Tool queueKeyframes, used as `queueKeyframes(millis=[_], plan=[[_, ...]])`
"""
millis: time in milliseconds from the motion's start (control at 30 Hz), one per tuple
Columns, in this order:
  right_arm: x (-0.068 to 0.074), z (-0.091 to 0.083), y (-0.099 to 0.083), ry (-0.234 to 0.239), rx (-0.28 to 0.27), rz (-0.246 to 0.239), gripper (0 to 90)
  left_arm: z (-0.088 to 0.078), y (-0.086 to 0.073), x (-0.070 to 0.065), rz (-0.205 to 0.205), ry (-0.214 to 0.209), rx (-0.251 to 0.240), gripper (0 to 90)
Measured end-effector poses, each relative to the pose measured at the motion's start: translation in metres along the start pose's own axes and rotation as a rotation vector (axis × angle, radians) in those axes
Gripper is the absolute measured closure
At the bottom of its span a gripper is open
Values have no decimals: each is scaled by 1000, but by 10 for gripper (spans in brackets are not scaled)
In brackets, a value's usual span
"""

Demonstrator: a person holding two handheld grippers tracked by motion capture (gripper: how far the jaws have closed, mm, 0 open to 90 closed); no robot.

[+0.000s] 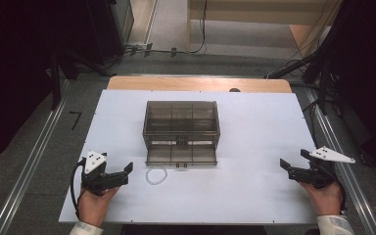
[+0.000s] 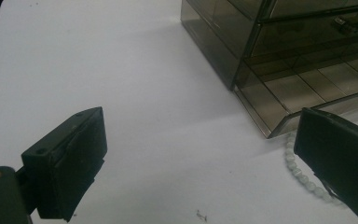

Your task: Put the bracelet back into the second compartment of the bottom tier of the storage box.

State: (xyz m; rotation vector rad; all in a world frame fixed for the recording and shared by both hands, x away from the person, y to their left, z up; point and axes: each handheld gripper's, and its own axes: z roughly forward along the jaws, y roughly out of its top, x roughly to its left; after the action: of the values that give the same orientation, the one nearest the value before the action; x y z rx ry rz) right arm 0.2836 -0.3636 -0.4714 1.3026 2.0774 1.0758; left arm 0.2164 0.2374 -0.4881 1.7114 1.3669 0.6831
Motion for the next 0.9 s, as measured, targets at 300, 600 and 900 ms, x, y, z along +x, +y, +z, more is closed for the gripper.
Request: queueKeyframes(millis=[300, 600, 900], plan=[[0, 0, 0, -1, 0, -1, 90, 0, 0, 0, 7, -17, 2, 53], [0, 0, 0, -1, 1, 0, 90, 1, 0, -2, 15, -18, 4, 53], [0, 0, 0, -1, 1, -1, 90, 6, -1, -8, 45, -33, 43, 54]])
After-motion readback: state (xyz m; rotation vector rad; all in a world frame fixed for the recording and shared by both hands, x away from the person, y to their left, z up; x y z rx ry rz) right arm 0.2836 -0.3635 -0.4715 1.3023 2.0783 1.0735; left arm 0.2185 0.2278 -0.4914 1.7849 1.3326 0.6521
